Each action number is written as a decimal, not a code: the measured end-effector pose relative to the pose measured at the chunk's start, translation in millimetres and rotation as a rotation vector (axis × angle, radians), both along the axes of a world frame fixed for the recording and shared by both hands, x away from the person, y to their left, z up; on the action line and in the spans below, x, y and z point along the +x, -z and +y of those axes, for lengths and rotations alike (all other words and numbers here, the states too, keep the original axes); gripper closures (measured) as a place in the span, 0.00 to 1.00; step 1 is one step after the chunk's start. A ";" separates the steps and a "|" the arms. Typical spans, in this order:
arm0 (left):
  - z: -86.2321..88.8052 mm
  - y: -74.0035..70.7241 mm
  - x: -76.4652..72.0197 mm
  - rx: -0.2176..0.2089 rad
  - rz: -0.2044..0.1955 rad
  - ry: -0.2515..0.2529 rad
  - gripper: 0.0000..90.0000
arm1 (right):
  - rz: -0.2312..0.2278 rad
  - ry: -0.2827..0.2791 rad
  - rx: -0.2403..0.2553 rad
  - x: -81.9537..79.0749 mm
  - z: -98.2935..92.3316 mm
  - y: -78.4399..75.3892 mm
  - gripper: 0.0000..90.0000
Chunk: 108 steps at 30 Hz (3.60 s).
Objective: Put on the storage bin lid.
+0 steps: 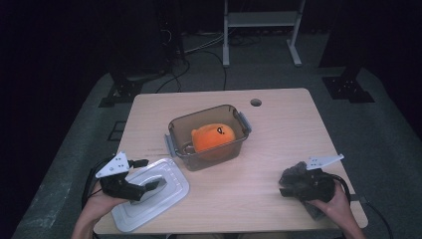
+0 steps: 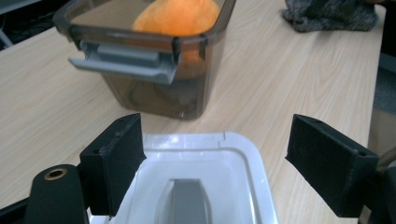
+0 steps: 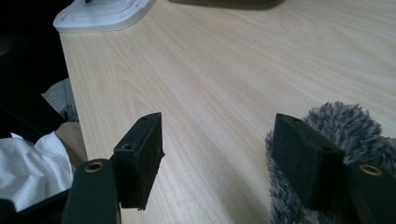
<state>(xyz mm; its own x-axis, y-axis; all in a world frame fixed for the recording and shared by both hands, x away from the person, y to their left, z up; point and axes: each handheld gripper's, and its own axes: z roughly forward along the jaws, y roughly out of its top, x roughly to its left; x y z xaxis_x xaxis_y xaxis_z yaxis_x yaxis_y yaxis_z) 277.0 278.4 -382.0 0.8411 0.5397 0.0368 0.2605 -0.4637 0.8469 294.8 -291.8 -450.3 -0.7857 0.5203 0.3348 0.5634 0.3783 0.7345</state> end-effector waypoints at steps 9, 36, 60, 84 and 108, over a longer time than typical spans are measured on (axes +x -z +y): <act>10.2 18.4 -3.6 -0.007 0.010 -0.034 0.20 | 0.003 0.002 0.002 0.0 -0.1 0.8 0.37; 23.6 51.1 -11.5 0.034 0.045 -0.071 0.26 | 0.006 0.001 0.000 -0.5 -0.3 0.8 0.37; 26.1 67.6 -8.2 0.087 0.042 -0.051 0.61 | 0.006 -0.003 0.000 -0.8 -0.7 0.6 0.37; 25.4 69.2 -8.3 0.103 0.030 -0.040 0.74 | 0.007 -0.005 0.002 -0.9 -0.6 0.6 0.37; 24.7 47.2 -19.4 0.091 0.040 -0.025 0.74 | 0.015 -0.004 -0.008 0.2 0.4 2.2 0.37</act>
